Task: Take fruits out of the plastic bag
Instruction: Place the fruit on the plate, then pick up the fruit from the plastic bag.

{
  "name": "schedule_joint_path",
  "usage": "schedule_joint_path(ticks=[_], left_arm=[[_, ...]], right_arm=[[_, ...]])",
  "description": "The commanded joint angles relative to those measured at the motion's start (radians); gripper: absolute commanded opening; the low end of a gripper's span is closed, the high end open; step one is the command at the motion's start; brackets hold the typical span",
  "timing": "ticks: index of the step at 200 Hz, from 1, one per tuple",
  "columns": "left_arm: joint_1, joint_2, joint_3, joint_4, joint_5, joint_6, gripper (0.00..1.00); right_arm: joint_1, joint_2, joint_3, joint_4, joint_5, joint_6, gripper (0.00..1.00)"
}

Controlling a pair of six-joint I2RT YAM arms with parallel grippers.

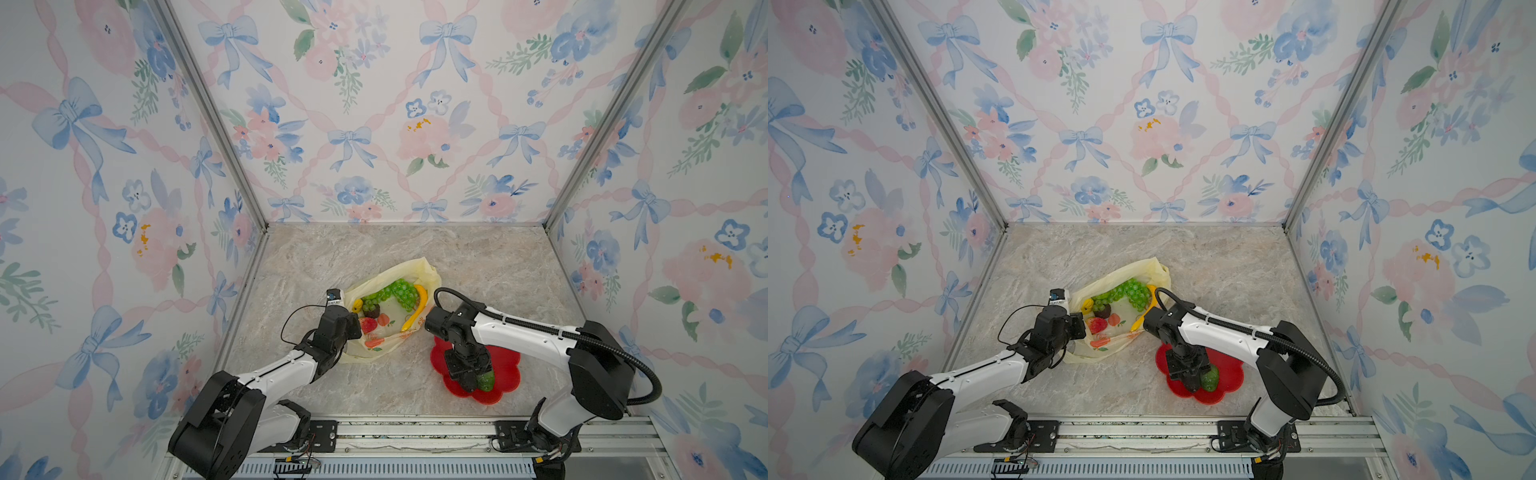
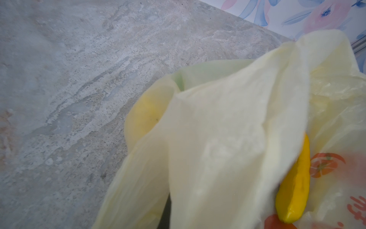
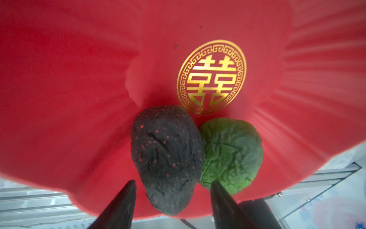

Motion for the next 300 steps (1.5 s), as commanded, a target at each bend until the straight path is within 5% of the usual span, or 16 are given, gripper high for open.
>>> schedule_joint_path(ticks=[1, 89, 300], left_arm=[[0.007, -0.003, 0.001, -0.016, 0.004, 0.001, 0.07], [0.008, 0.000, 0.001, -0.016, -0.001, -0.001, 0.07], [0.018, -0.022, -0.007, -0.016, 0.012, -0.008, 0.07]], right_arm=[[0.017, -0.053, 0.081, -0.063, 0.104, -0.014, 0.62], [0.034, -0.100, 0.203, 0.100, 0.186, -0.063, 0.59], [0.036, 0.414, 0.596, 0.524, 0.174, -0.235, 0.50]])
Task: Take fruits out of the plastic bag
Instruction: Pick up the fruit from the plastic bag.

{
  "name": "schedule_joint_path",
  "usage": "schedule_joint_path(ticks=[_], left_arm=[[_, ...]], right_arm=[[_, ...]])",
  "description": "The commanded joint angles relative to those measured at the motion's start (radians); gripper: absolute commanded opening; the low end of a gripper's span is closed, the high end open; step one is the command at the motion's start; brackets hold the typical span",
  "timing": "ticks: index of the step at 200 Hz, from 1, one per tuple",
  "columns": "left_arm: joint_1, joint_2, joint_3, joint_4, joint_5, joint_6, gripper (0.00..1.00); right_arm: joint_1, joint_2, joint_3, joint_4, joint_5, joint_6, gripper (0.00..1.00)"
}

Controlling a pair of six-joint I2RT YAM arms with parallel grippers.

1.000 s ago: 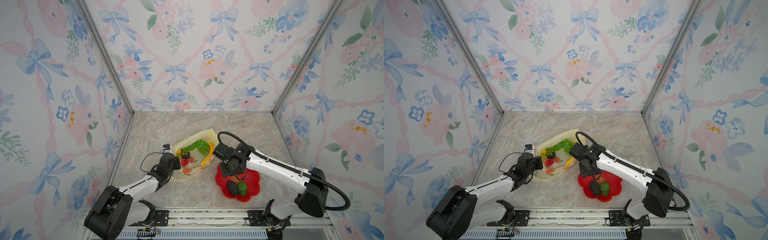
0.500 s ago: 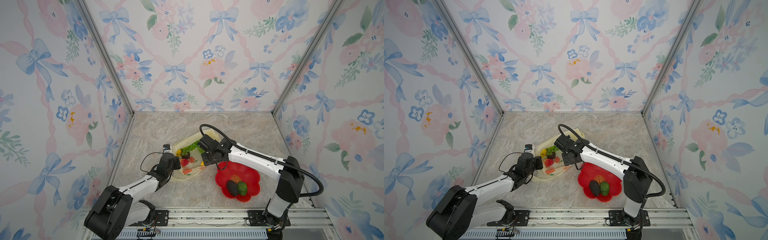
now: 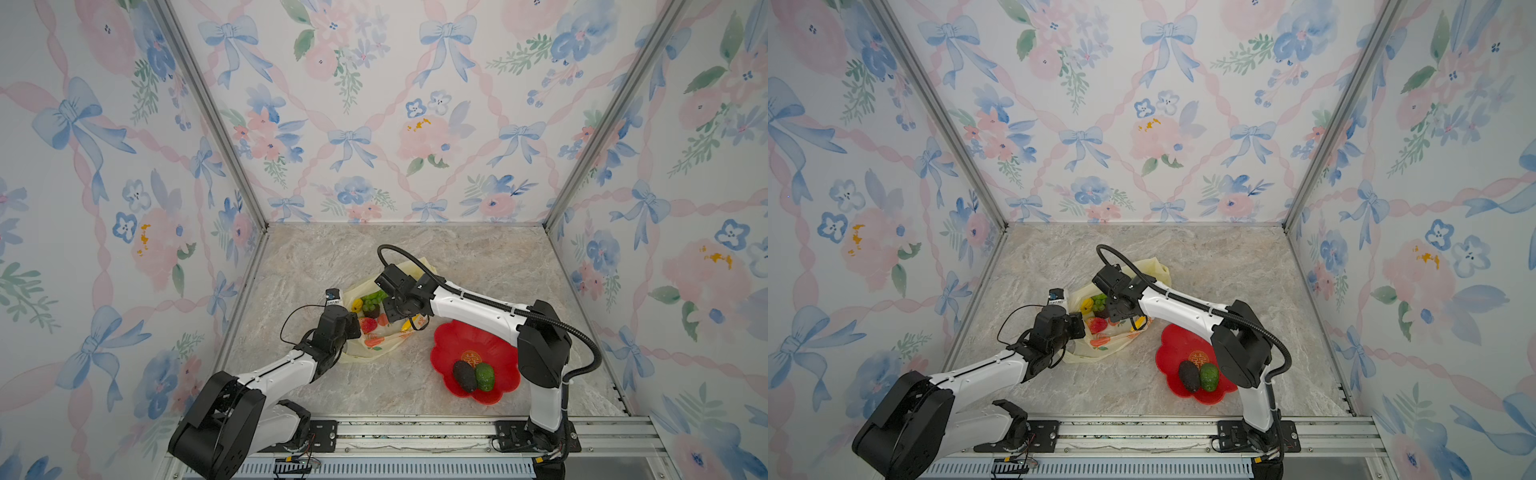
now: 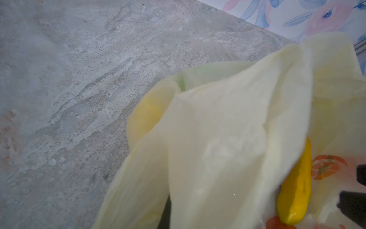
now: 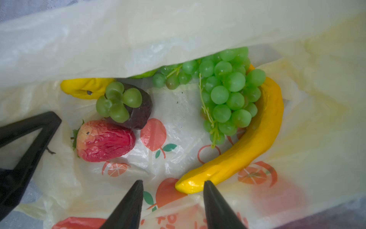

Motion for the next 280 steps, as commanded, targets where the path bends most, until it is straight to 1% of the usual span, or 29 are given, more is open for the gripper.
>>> schedule_joint_path(ticks=[1, 33, 72, 118, 193, 257, 280], left_arm=[[0.010, -0.022, -0.008, -0.016, 0.011, -0.007, 0.07], [0.013, -0.020, -0.007, -0.017, 0.012, -0.007, 0.07], [0.015, -0.028, -0.009, -0.017, 0.017, -0.007, 0.07], [0.017, -0.031, -0.009, -0.017, 0.026, -0.009, 0.07], [0.019, -0.036, -0.011, -0.020, 0.028, -0.009, 0.07], [0.021, -0.036, -0.011, -0.019, 0.027, -0.009, 0.07], [0.021, -0.034, -0.009, -0.019, 0.028, -0.009, 0.07]], right_arm=[[-0.002, 0.046, 0.056, 0.024, -0.006, -0.020, 0.49], [-0.002, 0.096, 0.117, 0.017, -0.019, -0.032, 0.44], [0.000, 0.149, 0.182, 0.013, -0.056, -0.043, 0.39], [0.014, 0.225, 0.295, -0.024, -0.075, -0.061, 0.36], [0.017, 0.328, 0.448, -0.097, -0.060, -0.078, 0.32], [0.016, 0.383, 0.503, -0.138, -0.050, -0.077, 0.28], [0.017, 0.395, 0.513, -0.143, -0.052, -0.077, 0.25]])
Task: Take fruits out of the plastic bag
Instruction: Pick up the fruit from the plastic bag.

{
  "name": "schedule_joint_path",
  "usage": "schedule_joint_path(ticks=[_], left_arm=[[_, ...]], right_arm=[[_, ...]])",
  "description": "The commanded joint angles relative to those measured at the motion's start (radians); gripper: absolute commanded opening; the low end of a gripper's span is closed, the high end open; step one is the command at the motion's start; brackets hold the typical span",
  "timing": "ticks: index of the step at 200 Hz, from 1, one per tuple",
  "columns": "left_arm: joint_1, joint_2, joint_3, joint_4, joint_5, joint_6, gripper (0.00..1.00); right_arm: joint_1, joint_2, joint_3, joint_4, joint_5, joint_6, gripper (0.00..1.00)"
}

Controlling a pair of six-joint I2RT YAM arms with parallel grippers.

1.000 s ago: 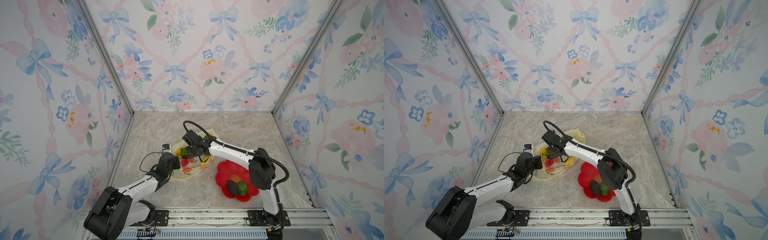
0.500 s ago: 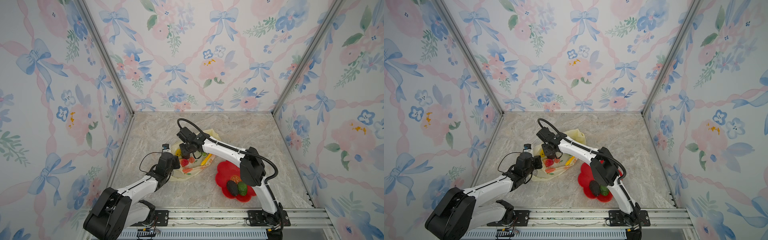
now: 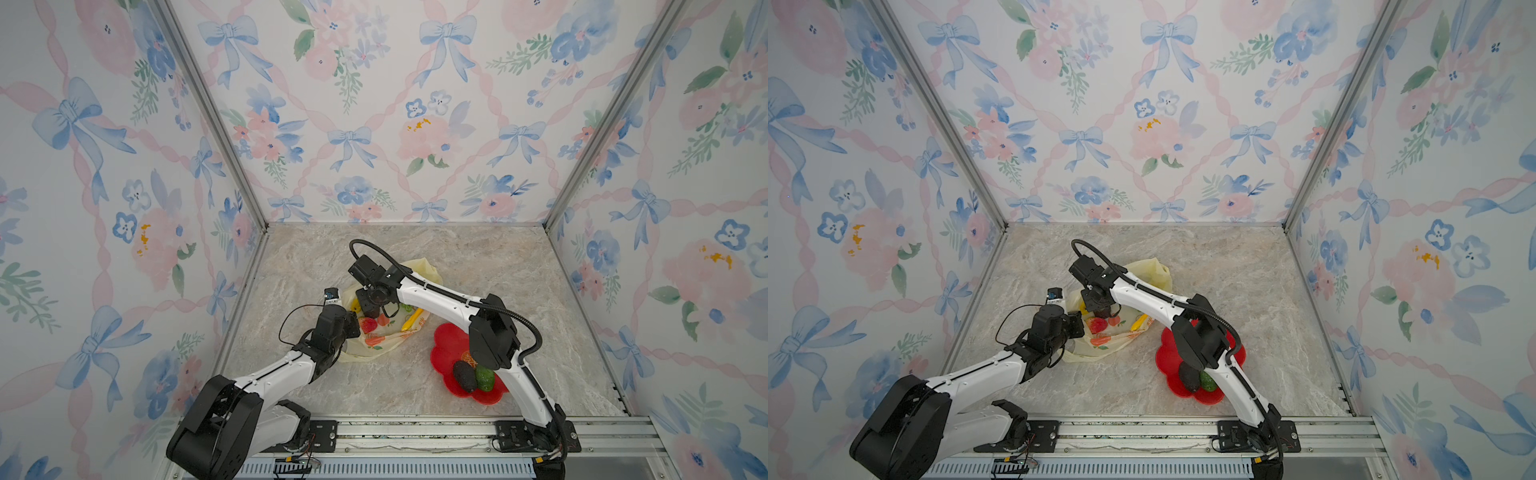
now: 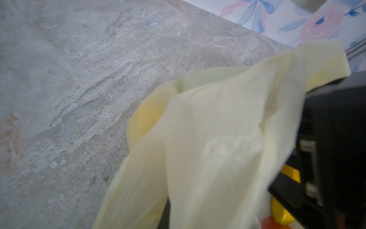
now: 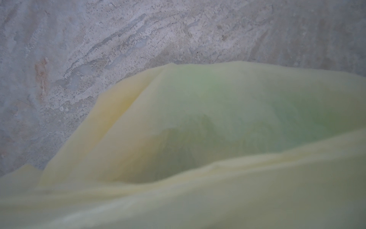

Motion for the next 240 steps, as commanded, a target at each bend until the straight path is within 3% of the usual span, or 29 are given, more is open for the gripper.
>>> schedule_joint_path(ticks=[1, 70, 144, 240], left_arm=[[0.009, -0.013, -0.009, -0.016, 0.012, -0.009, 0.07], [0.010, -0.008, -0.008, -0.015, 0.012, -0.009, 0.07], [0.011, -0.004, -0.008, -0.016, 0.008, -0.009, 0.07], [0.012, 0.002, -0.008, -0.015, 0.005, -0.007, 0.07]], right_arm=[[0.010, 0.033, 0.038, -0.040, 0.010, -0.010, 0.25], [0.014, 0.042, 0.060, -0.060, 0.012, -0.010, 0.16], [0.023, -0.006, 0.028, -0.062, 0.032, -0.013, 0.13], [0.033, -0.276, -0.270, 0.030, 0.096, 0.023, 0.13]])
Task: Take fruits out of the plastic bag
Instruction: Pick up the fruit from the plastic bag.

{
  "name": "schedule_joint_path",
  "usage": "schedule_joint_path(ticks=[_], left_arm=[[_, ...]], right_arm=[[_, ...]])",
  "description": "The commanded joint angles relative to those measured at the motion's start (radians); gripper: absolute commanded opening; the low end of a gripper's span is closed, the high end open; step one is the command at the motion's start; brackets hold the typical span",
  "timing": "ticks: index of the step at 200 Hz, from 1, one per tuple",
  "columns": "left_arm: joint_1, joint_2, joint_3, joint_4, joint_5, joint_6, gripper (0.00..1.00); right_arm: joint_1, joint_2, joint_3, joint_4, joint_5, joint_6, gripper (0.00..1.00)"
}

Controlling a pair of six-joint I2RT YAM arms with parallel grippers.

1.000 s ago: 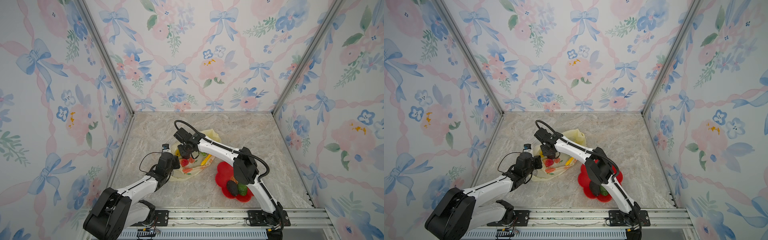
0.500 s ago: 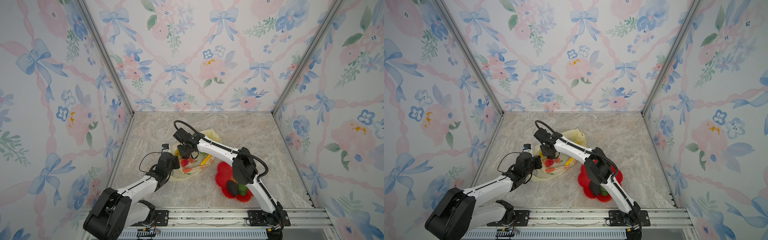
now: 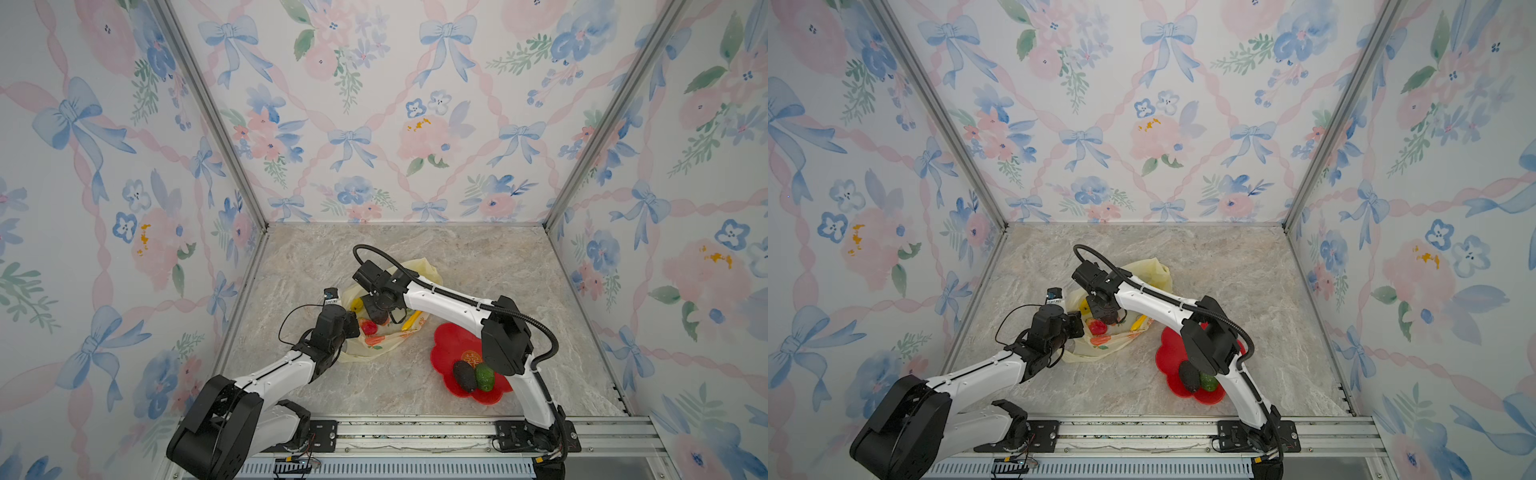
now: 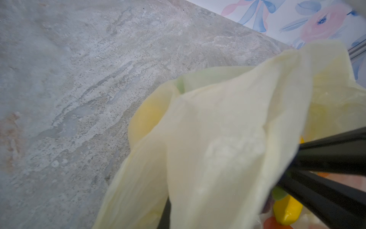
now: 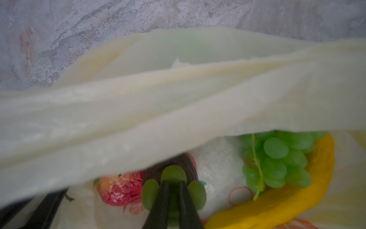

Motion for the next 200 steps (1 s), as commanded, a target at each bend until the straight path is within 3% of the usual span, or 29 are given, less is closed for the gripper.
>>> schedule_joint_path(ticks=[1, 131, 200], left_arm=[[0.007, 0.001, -0.007, -0.011, 0.002, -0.007, 0.07], [0.008, -0.004, -0.009, -0.011, -0.001, -0.004, 0.07], [0.008, -0.002, -0.008, -0.012, -0.002, -0.004, 0.07]], right_arm=[[0.011, -0.110, -0.068, 0.027, 0.042, 0.023, 0.13], [-0.007, -0.573, -0.481, -0.080, 0.235, 0.121, 0.13], [-0.119, -0.792, -0.764, -0.110, 0.245, 0.277, 0.10]])
